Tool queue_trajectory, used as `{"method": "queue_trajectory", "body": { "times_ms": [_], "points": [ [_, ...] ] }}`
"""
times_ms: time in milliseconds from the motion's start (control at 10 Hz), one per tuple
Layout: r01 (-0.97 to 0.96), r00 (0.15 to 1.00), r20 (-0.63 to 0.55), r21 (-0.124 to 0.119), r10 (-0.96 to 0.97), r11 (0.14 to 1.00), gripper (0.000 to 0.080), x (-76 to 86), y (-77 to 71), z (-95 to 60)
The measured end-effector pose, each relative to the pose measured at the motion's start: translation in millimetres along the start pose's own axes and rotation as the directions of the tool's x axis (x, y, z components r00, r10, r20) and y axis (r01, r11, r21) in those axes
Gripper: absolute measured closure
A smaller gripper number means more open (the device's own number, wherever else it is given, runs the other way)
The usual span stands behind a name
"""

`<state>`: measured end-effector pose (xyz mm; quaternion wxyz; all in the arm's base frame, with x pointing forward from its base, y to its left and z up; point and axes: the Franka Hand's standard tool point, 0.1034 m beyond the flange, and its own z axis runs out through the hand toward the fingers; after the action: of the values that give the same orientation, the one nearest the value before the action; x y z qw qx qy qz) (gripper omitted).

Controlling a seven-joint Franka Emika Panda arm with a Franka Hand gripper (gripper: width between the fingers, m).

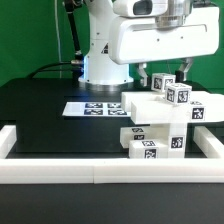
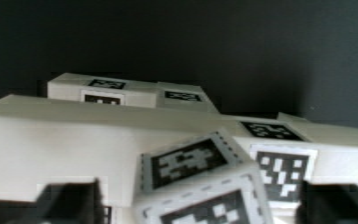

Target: Assemble chair

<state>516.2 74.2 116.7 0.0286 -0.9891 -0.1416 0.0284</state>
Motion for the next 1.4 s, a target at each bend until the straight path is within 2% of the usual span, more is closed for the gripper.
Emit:
{"method": "queue_trajectory", "body": {
  "times_ms": [100, 200, 400, 800, 1100, 1400],
  "points": [
    [-0.006, 1.000, 0.000, 0.000, 0.006, 1.000, 0.0316, 0.0, 0.1, 0.1],
    [-0.027, 1.000, 0.000, 0.000, 0.027, 1.000, 0.0518, 0.0, 0.2, 0.0],
    [-0.076, 0.997, 0.000, 0.001, 0.076, 0.997, 0.0514, 0.0, 0.0, 0.1],
    [-0.359, 0.933, 0.001, 0.001, 0.359, 0.933, 0.0514, -0.1, -0.2, 0.4],
    [-0.526, 0.851, 0.001, 0.001, 0.526, 0.851, 0.0512, 0.0, -0.3, 0.4],
    [-0.699, 0.715, 0.002, 0.001, 0.699, 0.715, 0.0512, 0.1, -1.3, 0.6]
  ]
}}
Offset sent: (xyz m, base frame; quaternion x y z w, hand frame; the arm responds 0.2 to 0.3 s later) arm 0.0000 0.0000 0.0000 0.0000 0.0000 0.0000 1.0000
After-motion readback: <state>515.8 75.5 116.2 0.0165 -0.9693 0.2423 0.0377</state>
